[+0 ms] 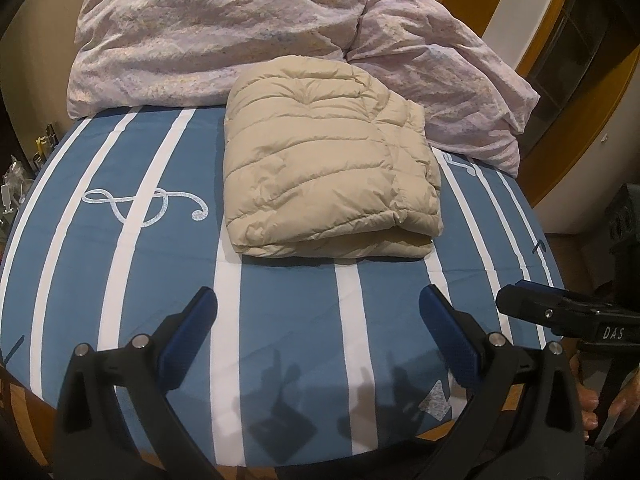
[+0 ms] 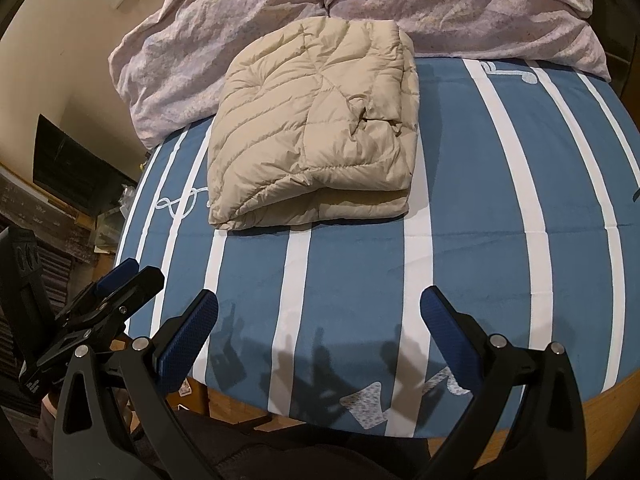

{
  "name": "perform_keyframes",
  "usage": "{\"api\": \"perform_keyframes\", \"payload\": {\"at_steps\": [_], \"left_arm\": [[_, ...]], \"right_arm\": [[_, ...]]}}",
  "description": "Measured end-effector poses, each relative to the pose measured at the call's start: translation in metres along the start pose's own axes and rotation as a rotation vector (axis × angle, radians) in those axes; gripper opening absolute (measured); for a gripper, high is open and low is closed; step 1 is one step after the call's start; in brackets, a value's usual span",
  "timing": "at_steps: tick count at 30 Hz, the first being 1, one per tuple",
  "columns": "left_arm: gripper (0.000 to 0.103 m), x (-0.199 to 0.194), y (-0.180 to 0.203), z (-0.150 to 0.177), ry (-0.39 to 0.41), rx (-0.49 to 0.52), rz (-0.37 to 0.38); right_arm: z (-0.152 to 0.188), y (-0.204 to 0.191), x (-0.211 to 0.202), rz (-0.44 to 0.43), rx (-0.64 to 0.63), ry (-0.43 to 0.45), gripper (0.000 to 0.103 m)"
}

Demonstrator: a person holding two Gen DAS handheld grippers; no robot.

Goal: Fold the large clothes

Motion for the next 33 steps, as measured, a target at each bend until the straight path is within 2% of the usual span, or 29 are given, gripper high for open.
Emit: {"api": "perform_keyframes", "payload": {"at_steps": [33], "left_arm": [[0.100,0.0041,0.0015,0.0030,-0.018,-0.005,-0.013]], "right_arm": [[0.0009,-0.0049,0.0042,-0.003,-0.001,-0.008,0.102]]}}
Point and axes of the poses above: each gripper's, at about its wrist camera, not at the fingertips, and x roughly the way its jaws point, y to its right, z to its underside, the point moved 3 cm from there along x, roughly the way its jaws point, and after that the axes turned 6 degrees about y, right-handed, at the moved point
